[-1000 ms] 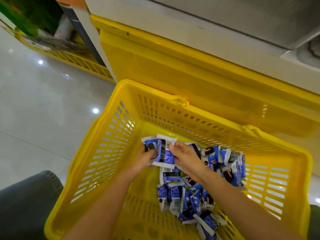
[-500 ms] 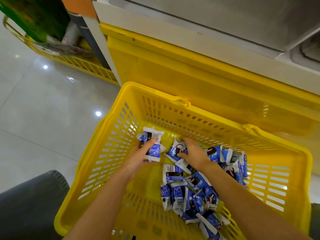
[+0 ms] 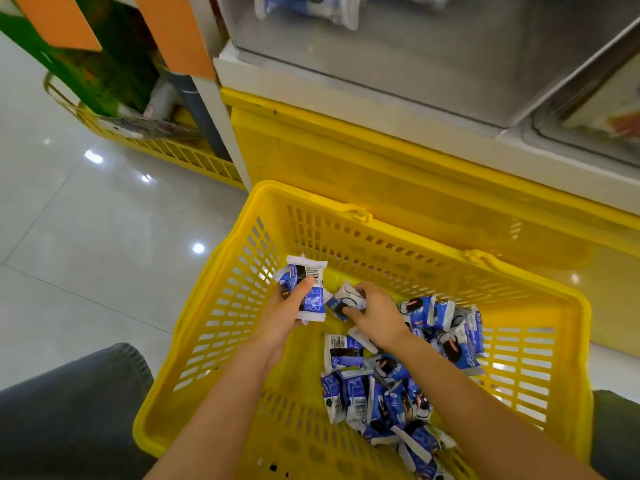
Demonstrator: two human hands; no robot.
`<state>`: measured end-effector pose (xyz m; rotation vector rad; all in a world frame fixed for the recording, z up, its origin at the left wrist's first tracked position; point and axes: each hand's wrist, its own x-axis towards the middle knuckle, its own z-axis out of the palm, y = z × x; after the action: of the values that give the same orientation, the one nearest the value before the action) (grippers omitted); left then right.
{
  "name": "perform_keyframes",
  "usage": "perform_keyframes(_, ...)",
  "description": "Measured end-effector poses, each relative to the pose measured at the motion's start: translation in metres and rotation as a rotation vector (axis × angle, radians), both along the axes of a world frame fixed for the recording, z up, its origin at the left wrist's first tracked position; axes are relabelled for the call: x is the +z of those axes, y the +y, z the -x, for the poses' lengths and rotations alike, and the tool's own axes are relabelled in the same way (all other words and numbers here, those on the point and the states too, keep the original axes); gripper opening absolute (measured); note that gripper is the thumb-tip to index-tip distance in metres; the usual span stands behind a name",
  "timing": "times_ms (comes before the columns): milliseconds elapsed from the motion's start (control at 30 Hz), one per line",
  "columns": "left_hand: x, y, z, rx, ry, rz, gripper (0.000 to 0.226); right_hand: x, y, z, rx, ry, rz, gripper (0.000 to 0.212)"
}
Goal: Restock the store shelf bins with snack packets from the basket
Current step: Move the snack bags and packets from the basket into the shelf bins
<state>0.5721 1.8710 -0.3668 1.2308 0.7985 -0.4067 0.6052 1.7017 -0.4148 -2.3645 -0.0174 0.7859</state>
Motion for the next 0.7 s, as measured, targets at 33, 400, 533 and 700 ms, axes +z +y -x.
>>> perform_keyframes(33, 0.005, -0.001, 0.001, 0.016, -0.014, -0.010, 0.032, 0.009, -0.001, -0.002, -0.071, 0.007, -0.030, 0.053)
perform_keyframes(400, 0.084, -0.010, 0.014, 0.192, -0.231, 0.099, 0.041, 0.119, -0.002, 0.014, -0.298, 0.359, -0.504, 0.073)
perform_keyframes(533, 0.119, -0.009, 0.017, 0.127, -0.327, 0.038, 0.031, 0.158, -0.009, 0.019, -0.125, 0.273, -0.471, 0.047)
perform_keyframes(700, 0.171, -0.013, 0.013, 0.000, -0.464, -0.053, 0.026, 0.214, -0.021, 0.021, -0.075, 0.133, -0.499, 0.025)
